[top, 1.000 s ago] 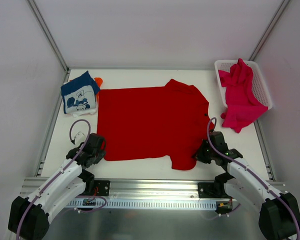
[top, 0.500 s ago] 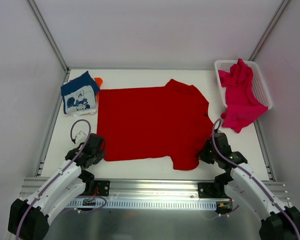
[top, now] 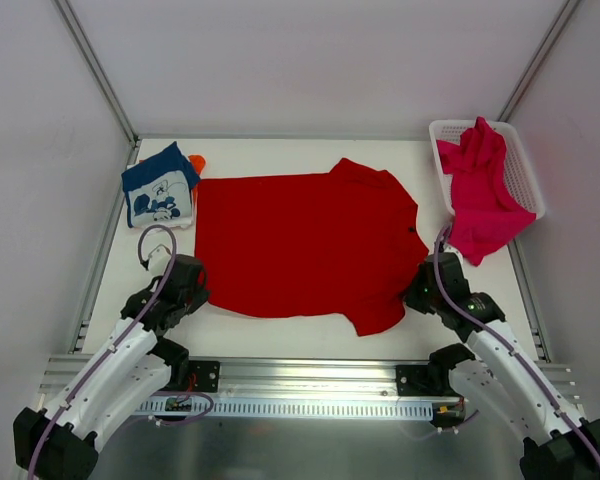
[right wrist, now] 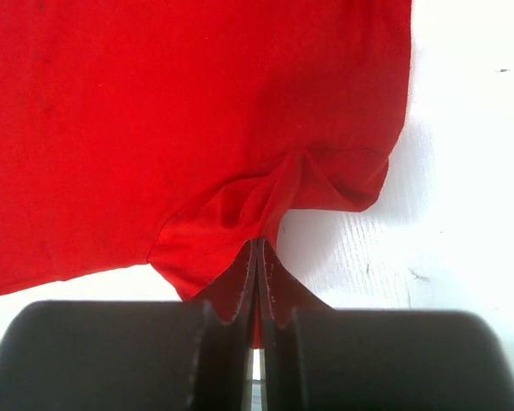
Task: Fold and stack the t-shirts
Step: Grap the side of the flattened tshirt closest away from the robot with both arms, then fold the flattened tshirt in 1/3 of the way
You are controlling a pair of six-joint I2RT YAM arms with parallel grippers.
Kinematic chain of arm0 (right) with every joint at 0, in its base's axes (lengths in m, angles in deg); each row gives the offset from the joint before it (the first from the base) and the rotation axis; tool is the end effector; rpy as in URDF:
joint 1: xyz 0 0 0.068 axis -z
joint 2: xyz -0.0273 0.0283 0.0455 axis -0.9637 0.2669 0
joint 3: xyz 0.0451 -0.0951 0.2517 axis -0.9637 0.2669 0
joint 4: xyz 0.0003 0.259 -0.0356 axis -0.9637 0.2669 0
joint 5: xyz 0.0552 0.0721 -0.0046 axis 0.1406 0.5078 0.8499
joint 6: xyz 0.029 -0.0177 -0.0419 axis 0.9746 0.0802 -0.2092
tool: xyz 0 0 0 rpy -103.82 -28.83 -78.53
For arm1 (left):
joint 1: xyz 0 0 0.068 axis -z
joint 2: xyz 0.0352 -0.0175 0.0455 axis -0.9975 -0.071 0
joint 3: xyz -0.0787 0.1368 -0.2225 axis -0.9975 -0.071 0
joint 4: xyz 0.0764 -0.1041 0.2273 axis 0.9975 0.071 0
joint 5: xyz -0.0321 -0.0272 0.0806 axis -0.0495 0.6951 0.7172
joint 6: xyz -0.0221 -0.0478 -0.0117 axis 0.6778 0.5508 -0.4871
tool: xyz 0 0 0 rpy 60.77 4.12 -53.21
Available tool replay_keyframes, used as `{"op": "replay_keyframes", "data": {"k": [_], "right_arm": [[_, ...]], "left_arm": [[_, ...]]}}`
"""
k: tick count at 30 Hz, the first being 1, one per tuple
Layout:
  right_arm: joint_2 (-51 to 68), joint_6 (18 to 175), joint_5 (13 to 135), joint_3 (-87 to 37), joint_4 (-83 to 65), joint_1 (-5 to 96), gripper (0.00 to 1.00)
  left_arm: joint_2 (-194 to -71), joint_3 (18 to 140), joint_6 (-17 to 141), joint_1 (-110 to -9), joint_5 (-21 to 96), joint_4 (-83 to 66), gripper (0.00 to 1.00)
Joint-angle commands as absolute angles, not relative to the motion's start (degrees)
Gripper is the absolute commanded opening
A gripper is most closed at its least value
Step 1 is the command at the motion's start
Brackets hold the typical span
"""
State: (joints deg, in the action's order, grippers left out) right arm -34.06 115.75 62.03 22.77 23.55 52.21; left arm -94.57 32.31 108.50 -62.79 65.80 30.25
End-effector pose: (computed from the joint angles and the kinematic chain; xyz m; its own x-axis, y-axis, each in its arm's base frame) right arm 0.1339 0.0518 0.2152 -0.7208 0.1739 -0.6710 -0.0124 0.9646 0.2633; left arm 0.1270 -0.0410 0.2017 -0.4981 -0.6531 -0.5704 -0.4987 0.7539 -0.4277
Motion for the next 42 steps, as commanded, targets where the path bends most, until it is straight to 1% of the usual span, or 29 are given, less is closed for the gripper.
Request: {"op": "replay_keyframes", "data": {"k": [1,5,12,25,33,42], "right_arm": [[-31.6,114.9,59.6,19.1,23.1,51.4,0.00],[-28.3,114.3,57.8,16.7,21.0,51.0,0.00],[-21.0,112.7,56.5,8.9,19.2,50.7,0.00],[-10.2,112.1,53.7,3.7,15.1,49.9,0.01],[-3.1,110.6,51.0,-1.5,13.5,49.9,0.01],[5.0,108.4,49.5,-8.8,13.6,50.3,0.00]], "left_arm": [[-95.4,36.0,105.2,-63.4,68.9,29.8,0.00],[-96.9,37.3,103.7,-63.4,69.9,26.7,0.00],[-101.3,39.6,100.2,-63.4,69.4,21.6,0.00],[-105.7,41.2,95.9,-63.5,71.9,16.6,0.00],[-110.1,43.7,94.7,-64.1,72.1,14.0,0.00],[-113.9,42.9,96.0,-65.5,73.5,10.2,0.00]]}}
